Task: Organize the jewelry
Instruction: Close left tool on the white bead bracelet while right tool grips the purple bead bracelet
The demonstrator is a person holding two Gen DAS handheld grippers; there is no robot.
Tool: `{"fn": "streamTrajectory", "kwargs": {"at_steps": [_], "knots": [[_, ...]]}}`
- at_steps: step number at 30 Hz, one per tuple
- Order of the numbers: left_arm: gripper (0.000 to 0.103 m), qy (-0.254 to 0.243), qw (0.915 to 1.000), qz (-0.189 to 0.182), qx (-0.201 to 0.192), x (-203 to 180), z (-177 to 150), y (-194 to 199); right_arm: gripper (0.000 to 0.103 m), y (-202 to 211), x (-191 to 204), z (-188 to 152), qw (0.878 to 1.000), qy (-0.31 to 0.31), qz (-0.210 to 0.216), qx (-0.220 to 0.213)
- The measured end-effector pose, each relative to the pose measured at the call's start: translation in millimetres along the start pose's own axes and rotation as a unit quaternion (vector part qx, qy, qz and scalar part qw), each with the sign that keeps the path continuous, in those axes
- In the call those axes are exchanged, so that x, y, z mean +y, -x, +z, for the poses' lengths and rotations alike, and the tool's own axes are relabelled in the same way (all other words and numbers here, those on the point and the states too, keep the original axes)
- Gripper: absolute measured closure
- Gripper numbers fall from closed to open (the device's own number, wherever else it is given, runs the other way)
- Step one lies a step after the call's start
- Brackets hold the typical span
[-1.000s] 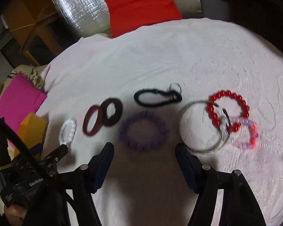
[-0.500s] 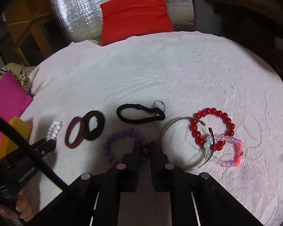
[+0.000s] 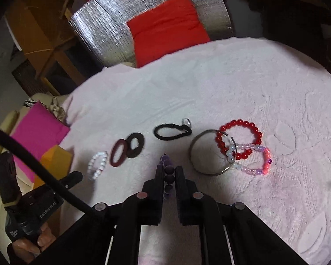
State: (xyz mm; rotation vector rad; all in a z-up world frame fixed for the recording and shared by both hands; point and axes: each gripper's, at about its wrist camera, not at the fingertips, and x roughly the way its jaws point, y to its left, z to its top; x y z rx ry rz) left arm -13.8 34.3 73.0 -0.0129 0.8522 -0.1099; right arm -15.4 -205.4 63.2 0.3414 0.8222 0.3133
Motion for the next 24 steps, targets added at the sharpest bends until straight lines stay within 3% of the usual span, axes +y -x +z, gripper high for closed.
{"fn": "streamTrajectory", "kwargs": {"at_steps": [4,6,7,8,16,18,20,21,24], "knots": [[0.098,0.023,0.9991,0.034,0.005,18.6,0.4,-7.5,0.092,12.7,7.6,-1.8,1.000,-0.009,0.023,-0.013],[0.080,0.030,0.9989,0.030,0.017,26.2,0.8,-15.4,0.092,15.2,10.9,-2.1,0.999,-0.009,0.030,-0.017],[0.054,0.035,0.9986,0.032,0.022,28.3,1.2,-19.9,0.092,15.1,13.6,-3.2,0.999,-0.010,0.033,-0.018],[0.040,0.038,0.9984,0.034,0.023,29.6,1.7,-23.1,0.092,13.8,15.5,-4.0,0.999,-0.010,0.036,-0.017],[0.040,0.049,0.9968,0.036,0.051,35.6,9.1,-65.4,0.092,1.6,22.5,-9.7,0.999,-0.010,0.044,0.000],[0.053,0.062,0.9969,0.014,0.046,38.2,11.2,-70.7,0.092,-0.9,23.6,-9.6,0.999,-0.011,0.043,0.003],[0.084,0.057,0.9975,0.004,0.040,34.1,14.5,-69.9,0.092,-3.5,23.6,-9.2,0.999,-0.013,0.038,0.004],[0.093,0.041,0.9984,0.002,0.038,28.2,15.5,-68.9,0.092,-4.5,23.5,-8.8,0.999,-0.014,0.037,0.004],[0.093,0.014,0.9992,0.007,0.036,13.3,15.4,-65.5,0.092,-5.4,23.1,-7.7,0.999,-0.016,0.034,0.002]]}}
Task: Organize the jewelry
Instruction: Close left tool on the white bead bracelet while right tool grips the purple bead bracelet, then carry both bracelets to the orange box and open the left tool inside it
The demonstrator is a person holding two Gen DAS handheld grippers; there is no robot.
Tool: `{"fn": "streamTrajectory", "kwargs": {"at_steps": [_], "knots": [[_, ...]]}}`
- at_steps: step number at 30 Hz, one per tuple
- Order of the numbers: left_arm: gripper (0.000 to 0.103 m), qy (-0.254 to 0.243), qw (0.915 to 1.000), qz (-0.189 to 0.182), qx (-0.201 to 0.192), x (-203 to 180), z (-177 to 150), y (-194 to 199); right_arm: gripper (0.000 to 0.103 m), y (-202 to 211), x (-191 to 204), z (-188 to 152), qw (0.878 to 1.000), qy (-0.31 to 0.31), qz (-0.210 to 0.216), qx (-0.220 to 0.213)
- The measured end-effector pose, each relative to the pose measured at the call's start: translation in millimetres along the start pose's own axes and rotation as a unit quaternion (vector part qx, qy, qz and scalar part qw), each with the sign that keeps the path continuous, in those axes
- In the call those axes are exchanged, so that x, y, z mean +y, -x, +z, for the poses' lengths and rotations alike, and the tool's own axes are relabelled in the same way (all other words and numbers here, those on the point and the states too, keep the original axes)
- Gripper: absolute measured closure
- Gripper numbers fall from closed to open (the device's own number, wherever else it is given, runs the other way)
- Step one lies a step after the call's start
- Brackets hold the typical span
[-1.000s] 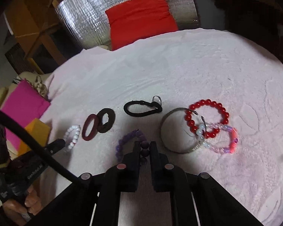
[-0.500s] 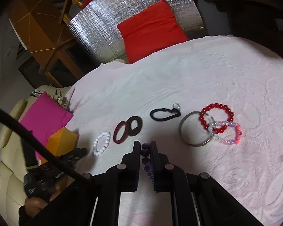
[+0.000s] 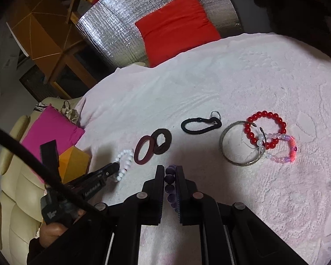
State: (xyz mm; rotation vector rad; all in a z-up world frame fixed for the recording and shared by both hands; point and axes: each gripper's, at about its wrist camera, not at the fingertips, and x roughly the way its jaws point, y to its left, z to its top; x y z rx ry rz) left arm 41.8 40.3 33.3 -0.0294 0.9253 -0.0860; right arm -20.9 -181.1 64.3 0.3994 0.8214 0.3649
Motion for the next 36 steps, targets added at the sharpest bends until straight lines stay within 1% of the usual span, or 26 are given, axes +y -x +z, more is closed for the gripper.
{"fn": "streamTrajectory", "kwargs": {"at_steps": [3,5,9,13,17,24,27,30,35,36], "knots": [[0.093,-0.005,1.0000,0.000,0.000,-4.3,-2.4,3.9,0.092,1.9,1.1,0.5,1.000,0.001,0.001,-0.004],[0.093,-0.001,0.9999,0.000,-0.010,-5.1,-3.4,12.6,0.092,4.9,3.1,0.8,1.000,0.003,0.005,-0.009],[0.093,-0.010,0.9987,0.023,-0.045,-9.2,-2.2,43.1,0.092,11.9,10.2,1.6,1.000,0.009,0.015,-0.021],[0.093,-0.009,0.9965,0.048,-0.067,-6.6,-5.2,67.4,0.092,16.5,22.5,0.8,0.999,0.018,0.032,-0.031],[0.093,0.003,0.9942,0.065,-0.086,5.0,-6.5,86.6,0.092,16.9,39.6,-1.6,0.998,0.027,0.050,-0.038],[0.093,0.036,0.9868,0.097,-0.125,43.7,-19.2,133.0,0.092,8.9,80.2,-12.1,0.995,0.050,0.081,-0.038],[0.093,0.049,0.9825,0.113,-0.139,56.4,-25.7,148.6,0.092,2.0,105.0,-18.5,0.993,0.062,0.098,-0.031],[0.093,0.064,0.9779,0.129,-0.151,77.5,-32.9,163.5,0.092,-2.1,129.4,-25.5,0.990,0.075,0.116,-0.027],[0.093,0.087,0.9684,0.165,-0.165,114.6,-48.4,183.8,0.092,-5.9,180.7,-44.8,0.981,0.108,0.159,-0.014],[0.093,0.093,0.9665,0.172,-0.166,123.3,-52.0,186.8,0.092,-6.5,193.6,-50.8,0.978,0.116,0.174,-0.011]]}}
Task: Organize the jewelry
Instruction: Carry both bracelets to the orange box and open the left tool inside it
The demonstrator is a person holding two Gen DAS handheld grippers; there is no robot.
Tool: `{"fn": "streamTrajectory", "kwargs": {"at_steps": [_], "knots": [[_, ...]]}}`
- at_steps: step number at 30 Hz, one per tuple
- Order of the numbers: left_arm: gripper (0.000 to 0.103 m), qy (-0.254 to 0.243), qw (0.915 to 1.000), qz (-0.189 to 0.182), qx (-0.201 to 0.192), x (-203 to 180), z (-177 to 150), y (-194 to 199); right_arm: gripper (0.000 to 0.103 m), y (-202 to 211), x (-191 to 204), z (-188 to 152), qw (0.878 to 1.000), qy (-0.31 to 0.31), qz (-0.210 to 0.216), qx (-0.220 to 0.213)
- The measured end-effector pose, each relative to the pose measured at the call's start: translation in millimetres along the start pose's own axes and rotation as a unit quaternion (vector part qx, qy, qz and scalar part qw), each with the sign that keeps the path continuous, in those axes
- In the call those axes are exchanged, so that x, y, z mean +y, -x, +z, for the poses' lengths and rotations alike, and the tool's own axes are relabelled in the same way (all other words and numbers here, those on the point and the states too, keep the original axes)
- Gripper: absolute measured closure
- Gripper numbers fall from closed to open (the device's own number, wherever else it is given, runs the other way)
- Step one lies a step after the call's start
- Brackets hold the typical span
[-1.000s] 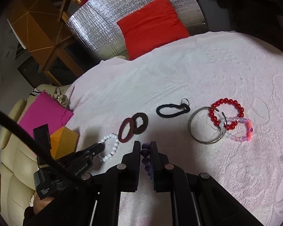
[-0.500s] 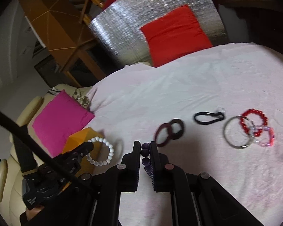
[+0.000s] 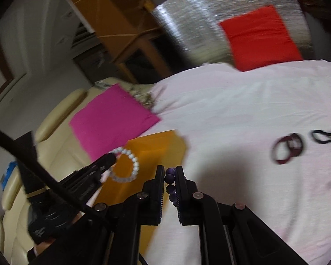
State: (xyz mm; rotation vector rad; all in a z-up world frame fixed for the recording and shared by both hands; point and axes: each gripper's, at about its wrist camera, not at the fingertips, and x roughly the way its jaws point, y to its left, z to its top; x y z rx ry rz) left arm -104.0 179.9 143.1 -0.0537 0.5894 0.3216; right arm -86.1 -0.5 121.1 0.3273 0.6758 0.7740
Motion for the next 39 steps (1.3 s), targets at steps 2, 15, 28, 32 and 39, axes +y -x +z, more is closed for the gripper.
{"fn": "streamTrajectory", "kwargs": {"at_steps": [2,15,28,32,39], "knots": [[0.093,0.008,0.9998,0.018,0.001,14.9,-3.5,0.0,0.092,-6.3,18.2,-6.2,1.000,0.011,0.022,0.004],[0.094,0.021,0.9955,0.090,0.020,69.7,-17.8,-19.5,0.092,-72.3,80.7,-65.1,0.988,0.070,0.083,0.106],[0.093,0.006,0.9935,0.113,0.015,63.7,-16.1,-18.9,0.089,-80.0,74.0,-63.7,0.989,0.075,0.056,0.115],[0.093,0.010,0.9933,0.114,0.012,60.8,-14.0,-18.5,0.089,-72.7,69.4,-58.2,0.991,0.071,0.053,0.104],[0.088,0.009,0.9947,0.103,-0.005,40.6,-5.7,-12.5,0.089,-54.8,49.5,-48.1,0.994,0.051,0.038,0.093]]}}
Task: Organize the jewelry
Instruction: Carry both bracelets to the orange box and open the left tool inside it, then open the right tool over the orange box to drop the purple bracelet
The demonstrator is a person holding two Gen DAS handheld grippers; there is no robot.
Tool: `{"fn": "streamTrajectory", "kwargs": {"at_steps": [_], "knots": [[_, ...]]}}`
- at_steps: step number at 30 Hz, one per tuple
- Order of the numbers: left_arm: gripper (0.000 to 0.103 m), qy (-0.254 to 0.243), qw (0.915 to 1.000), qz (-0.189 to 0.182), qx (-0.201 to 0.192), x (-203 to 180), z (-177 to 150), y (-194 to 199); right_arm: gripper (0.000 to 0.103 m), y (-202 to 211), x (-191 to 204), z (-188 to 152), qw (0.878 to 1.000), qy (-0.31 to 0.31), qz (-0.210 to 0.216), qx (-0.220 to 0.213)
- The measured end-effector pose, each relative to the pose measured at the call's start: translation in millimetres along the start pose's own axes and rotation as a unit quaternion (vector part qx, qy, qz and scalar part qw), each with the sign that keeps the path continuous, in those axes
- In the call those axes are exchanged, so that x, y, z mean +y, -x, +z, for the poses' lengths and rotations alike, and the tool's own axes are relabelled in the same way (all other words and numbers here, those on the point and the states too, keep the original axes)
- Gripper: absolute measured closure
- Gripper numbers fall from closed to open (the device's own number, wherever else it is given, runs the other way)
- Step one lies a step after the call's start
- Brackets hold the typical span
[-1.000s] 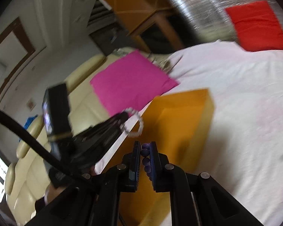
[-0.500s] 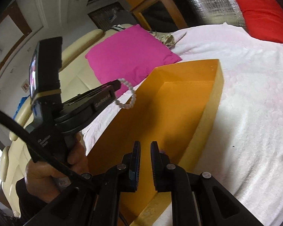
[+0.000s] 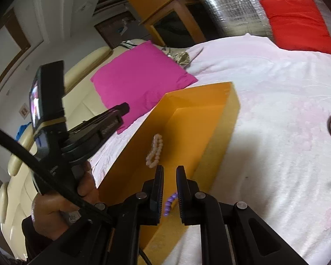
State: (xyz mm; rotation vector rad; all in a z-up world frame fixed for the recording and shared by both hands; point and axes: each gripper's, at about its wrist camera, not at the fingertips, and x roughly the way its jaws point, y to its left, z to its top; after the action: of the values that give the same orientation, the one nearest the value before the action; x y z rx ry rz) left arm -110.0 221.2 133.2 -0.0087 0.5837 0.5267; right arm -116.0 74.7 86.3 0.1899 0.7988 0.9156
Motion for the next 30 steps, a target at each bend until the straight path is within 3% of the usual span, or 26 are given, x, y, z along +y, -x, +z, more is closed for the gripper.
{"fn": "streamTrajectory", "kwargs": {"at_steps": [8,24,28,30], "knots": [[0.079,-0.008,0.9996,-0.023,-0.013,-31.6,8.3,11.9,0.081,35.7,-30.7,5.9,0.999,-0.024,-0.020,-0.022],[0.071,-0.052,0.9960,-0.071,-0.014,-122.9,13.2,31.1,0.081,107.8,-92.5,6.1,0.994,-0.066,-0.064,-0.059],[0.070,-0.064,0.9945,-0.082,-0.014,-144.7,12.1,34.4,0.067,126.3,-110.7,4.2,0.991,-0.082,-0.073,-0.071],[0.069,-0.069,0.9937,-0.088,-0.011,-154.5,10.3,35.1,0.066,133.8,-116.9,4.3,0.990,-0.086,-0.078,-0.078]]}}
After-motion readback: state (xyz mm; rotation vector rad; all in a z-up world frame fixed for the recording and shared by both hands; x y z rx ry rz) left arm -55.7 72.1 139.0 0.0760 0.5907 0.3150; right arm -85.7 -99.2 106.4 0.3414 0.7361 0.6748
